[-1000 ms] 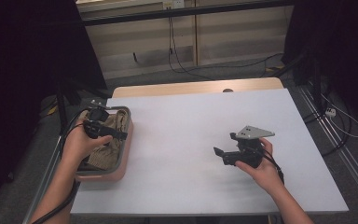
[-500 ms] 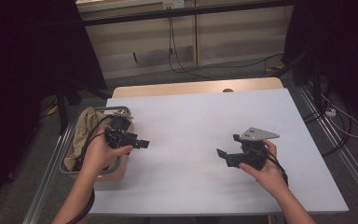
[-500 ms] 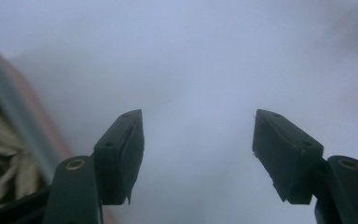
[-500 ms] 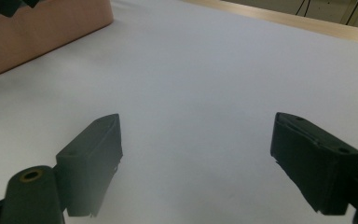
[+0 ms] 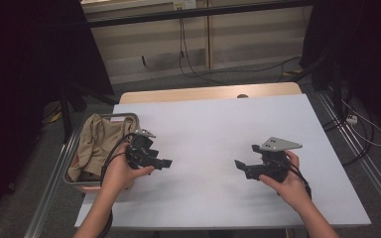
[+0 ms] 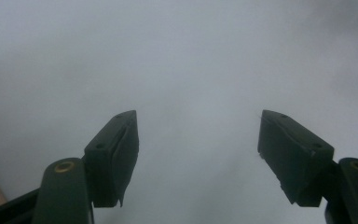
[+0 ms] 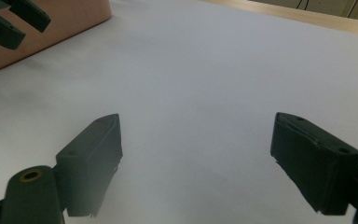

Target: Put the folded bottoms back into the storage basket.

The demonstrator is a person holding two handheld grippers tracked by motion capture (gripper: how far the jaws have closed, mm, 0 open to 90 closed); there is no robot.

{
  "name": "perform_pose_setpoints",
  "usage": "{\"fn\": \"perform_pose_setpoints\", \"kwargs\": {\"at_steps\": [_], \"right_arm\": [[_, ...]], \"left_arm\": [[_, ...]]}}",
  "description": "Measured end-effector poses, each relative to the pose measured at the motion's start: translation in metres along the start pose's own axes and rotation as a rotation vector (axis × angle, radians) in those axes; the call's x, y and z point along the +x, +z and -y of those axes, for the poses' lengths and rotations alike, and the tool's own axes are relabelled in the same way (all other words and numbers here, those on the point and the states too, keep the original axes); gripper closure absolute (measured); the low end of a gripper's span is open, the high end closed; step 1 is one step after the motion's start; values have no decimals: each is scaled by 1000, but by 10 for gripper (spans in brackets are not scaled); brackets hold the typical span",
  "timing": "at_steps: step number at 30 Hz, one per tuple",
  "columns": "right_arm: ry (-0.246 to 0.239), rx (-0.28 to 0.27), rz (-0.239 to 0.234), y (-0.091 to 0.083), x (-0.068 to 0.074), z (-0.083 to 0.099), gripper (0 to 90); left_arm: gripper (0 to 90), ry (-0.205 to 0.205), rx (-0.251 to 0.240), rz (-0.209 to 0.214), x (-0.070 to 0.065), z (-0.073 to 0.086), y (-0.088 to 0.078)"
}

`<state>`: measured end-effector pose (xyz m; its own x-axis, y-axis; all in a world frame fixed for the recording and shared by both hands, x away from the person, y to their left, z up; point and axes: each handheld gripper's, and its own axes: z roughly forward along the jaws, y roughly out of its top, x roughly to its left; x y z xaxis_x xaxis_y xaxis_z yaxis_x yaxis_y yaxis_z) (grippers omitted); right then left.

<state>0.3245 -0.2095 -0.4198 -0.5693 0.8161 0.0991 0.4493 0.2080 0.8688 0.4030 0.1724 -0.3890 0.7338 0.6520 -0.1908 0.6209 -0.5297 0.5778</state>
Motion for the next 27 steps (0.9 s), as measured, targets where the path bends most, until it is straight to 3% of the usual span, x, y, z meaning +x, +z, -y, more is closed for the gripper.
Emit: {"fn": "perform_pose_setpoints", "kwargs": {"at_steps": [7, 27], "right_arm": [[1, 16, -4, -2, -2, 4, 158], [1, 48, -2, -14, -9, 16, 157]], "left_arm": [[274, -3, -12, 4, -1, 15, 8], [238, 52, -38, 13, -10, 37, 6]]}}
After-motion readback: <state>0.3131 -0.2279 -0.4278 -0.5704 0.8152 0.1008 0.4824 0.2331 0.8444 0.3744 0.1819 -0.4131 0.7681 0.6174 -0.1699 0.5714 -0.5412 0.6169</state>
